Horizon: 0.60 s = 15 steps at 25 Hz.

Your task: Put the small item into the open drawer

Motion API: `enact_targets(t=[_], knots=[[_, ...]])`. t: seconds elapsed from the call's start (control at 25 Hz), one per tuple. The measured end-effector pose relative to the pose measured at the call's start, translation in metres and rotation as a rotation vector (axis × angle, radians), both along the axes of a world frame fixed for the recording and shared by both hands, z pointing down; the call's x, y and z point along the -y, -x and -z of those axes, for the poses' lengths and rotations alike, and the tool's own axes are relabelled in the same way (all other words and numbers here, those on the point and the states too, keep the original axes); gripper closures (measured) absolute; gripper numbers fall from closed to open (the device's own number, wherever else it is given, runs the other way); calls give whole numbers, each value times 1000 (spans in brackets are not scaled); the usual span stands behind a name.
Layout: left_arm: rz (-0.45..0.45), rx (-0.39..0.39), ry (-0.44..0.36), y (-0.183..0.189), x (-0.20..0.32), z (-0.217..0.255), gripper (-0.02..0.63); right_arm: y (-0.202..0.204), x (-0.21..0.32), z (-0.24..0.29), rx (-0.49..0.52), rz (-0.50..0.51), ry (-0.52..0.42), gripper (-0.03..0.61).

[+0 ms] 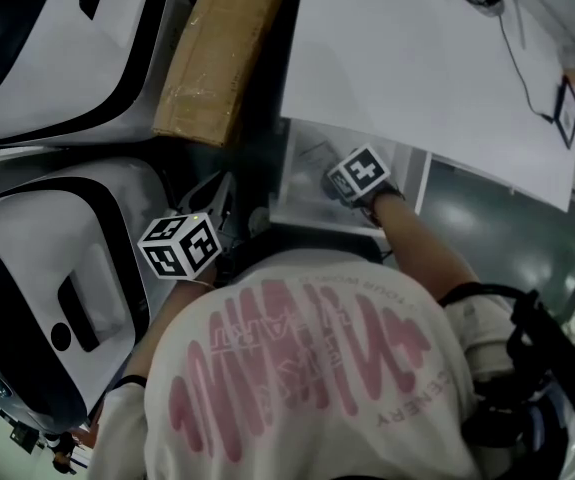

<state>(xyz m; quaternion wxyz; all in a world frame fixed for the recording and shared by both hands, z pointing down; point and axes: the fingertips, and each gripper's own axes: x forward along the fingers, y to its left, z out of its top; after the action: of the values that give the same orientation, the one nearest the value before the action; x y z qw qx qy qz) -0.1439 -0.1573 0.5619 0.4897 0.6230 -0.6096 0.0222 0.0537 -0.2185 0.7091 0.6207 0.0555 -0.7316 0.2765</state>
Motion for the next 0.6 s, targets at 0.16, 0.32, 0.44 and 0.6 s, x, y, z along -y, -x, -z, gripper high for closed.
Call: enact_targets(t=[0.16,0.32,0.44,0.6], knots=[[-2,1,5,0,-1,-2,583,-2,3,-3,-13,5,-23,419],[-5,1,7,-2,-1,-2,583,-9,9,-5,-32,2,-49,401],[-7,0,8,-3,-1,-2,583,-8,8,-6,-25,17,-51,393],[-12,1,9,-5,-2,-2,583,-12,12,-8,-39,24,-83,361]])
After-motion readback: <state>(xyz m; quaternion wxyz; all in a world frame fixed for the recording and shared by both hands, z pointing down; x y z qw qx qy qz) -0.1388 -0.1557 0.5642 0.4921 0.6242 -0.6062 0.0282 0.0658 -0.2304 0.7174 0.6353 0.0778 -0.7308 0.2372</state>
